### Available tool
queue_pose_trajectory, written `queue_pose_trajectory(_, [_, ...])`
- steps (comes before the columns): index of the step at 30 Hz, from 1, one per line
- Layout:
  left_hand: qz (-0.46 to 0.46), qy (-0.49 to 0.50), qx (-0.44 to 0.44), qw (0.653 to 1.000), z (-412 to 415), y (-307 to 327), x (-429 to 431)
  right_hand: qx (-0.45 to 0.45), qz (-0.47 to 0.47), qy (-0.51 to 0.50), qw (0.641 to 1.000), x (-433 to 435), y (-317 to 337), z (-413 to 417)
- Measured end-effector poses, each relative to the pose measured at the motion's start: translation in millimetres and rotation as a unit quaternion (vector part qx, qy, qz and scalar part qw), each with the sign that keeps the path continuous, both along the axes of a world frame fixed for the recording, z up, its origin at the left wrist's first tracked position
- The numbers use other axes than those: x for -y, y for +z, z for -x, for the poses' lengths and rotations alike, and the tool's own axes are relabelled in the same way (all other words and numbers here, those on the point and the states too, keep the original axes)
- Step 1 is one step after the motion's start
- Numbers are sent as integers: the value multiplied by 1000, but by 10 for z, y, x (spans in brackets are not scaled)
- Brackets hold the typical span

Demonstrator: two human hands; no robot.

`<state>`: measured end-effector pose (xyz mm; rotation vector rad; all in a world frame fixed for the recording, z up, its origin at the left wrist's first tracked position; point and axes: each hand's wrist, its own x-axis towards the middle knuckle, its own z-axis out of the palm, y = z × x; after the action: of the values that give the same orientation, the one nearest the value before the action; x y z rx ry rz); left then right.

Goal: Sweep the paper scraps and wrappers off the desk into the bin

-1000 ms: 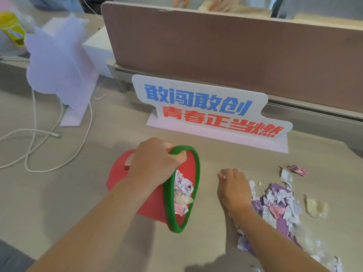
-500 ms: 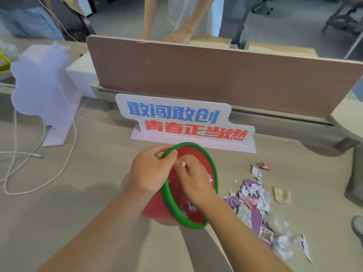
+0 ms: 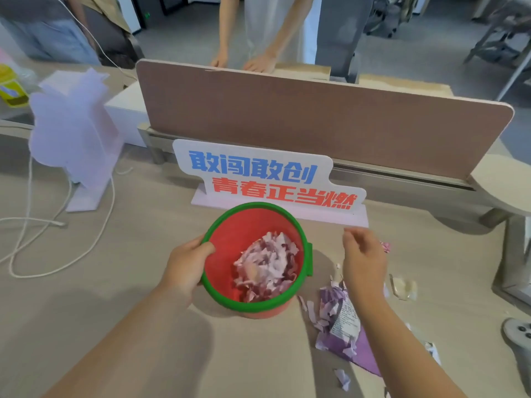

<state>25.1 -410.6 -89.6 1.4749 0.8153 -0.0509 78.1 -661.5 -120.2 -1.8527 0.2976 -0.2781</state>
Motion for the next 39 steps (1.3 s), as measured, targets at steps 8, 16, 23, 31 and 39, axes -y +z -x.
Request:
queue_pose_trajectory(8, [-72, -3, 26, 997, -6, 151, 51, -348, 413, 130, 832, 297, -1022, 411])
queue_pose_trajectory(16, [-234, -120, 63, 963, -3, 388, 174, -160, 515, 122, 833, 238, -1286, 519])
queue_pose_trajectory(23, [-255, -136, 47, 956, -73, 430, 282, -142, 537, 224, 801, 344, -1334, 257])
queue_pose_trajectory(31, [-231, -140, 55, 961, -128, 442, 340, 26, 341, 122, 932, 71, -222, 114])
queue_pose_trajectory(39, [-242, -156, 77, 954, -151, 367, 301, 67, 374, 436, 815, -1223, 67, 280])
